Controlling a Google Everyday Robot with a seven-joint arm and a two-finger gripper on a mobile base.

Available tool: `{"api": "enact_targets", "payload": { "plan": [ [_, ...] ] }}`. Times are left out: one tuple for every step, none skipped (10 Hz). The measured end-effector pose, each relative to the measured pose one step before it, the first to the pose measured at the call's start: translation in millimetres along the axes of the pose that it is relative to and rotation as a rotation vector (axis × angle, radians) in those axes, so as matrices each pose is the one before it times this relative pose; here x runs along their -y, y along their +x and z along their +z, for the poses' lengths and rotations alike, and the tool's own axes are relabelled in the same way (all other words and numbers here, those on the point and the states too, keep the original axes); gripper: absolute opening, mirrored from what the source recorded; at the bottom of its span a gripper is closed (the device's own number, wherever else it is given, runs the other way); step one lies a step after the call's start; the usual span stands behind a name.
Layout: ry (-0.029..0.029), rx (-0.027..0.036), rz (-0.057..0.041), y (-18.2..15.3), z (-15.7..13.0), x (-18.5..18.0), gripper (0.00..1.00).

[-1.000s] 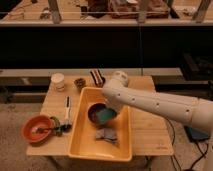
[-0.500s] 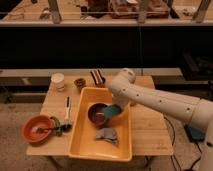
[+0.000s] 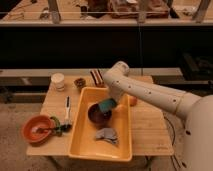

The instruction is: Wipe purple bowl with sponge

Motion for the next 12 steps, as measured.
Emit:
{"api": "enact_targets", "payload": {
  "plan": [
    [-0.00498,0.01009,-0.0113,-4.92,3.87,9.28,0.0],
    [0.00527,0.01014,-0.01055,-3.61,2.16,6.1,0.0],
    [0.00957,0.00929,-0.00554,-2.61,0.47,3.9,0.0],
    [0.02164,0.02278,-0.01803,-10.13,-1.34,10.95,0.0],
    [0.01932,0.0198,-0.01737,-8.36,-1.48,7.8,0.0],
    [0.0124,0.01713,-0.01323,-5.39,-1.24,-0.04,0.0],
    [0.00751,0.01417,-0.00652,-5.71,-0.43,-0.79,0.0],
    [0.00915,0.01921,-0.01192,-11.19,-0.26,-3.38,0.0],
    [0.004,0.00779,-0.01275,-9.1,-1.35,-3.0,0.0],
    [-0.00312,0.00578,-0.00657,-7.62,-0.04,-5.54,0.0],
    [-0.0091,0.00179,-0.00268,-8.97,-1.74,-9.66,0.0],
    [-0.01067,-0.00372,0.00467,-4.4,-2.11,-9.13,0.0]
  ]
}}
